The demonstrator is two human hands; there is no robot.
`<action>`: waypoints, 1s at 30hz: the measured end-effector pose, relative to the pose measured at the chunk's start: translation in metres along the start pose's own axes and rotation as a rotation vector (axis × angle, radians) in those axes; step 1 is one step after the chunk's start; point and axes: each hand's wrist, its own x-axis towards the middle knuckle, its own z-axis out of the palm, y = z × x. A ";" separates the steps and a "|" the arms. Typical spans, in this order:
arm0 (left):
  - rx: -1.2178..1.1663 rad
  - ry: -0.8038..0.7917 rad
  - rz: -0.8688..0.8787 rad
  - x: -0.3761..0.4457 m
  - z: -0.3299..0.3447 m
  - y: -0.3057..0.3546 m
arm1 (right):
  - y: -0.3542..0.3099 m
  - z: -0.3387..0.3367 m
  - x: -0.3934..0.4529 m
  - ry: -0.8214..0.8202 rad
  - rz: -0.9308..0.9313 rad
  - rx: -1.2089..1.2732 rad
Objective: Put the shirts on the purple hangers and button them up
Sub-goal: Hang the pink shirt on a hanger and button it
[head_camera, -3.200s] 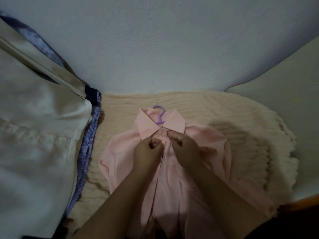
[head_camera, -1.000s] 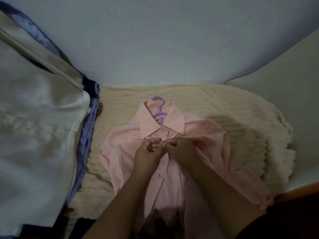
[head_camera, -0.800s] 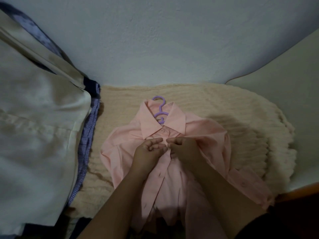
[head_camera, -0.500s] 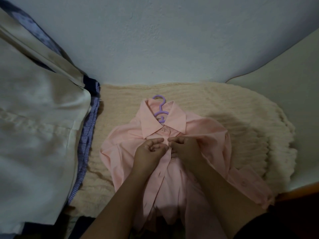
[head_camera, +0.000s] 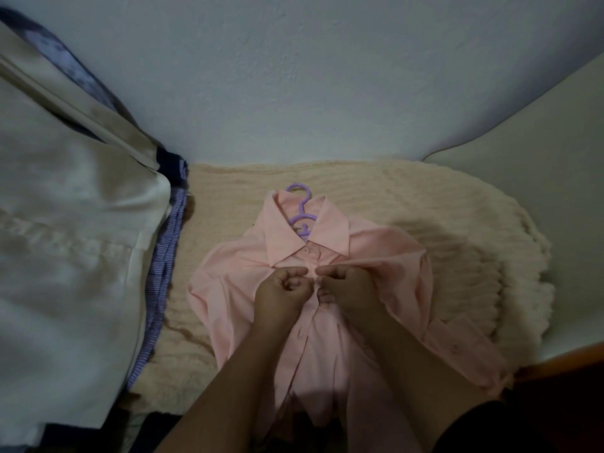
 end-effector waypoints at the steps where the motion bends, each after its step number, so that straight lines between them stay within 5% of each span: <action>1: -0.007 0.005 -0.003 0.000 0.000 0.000 | 0.000 0.000 0.000 -0.009 -0.001 0.006; 16: -0.436 -0.077 -0.368 0.004 -0.013 0.012 | 0.002 -0.001 0.001 -0.038 -0.038 -0.035; 23: -0.237 -0.020 -0.375 0.011 -0.029 0.017 | -0.021 -0.010 0.016 -0.078 0.213 0.087; 30: -0.138 0.009 -0.276 0.068 -0.025 0.033 | -0.050 -0.012 0.058 0.034 0.037 0.010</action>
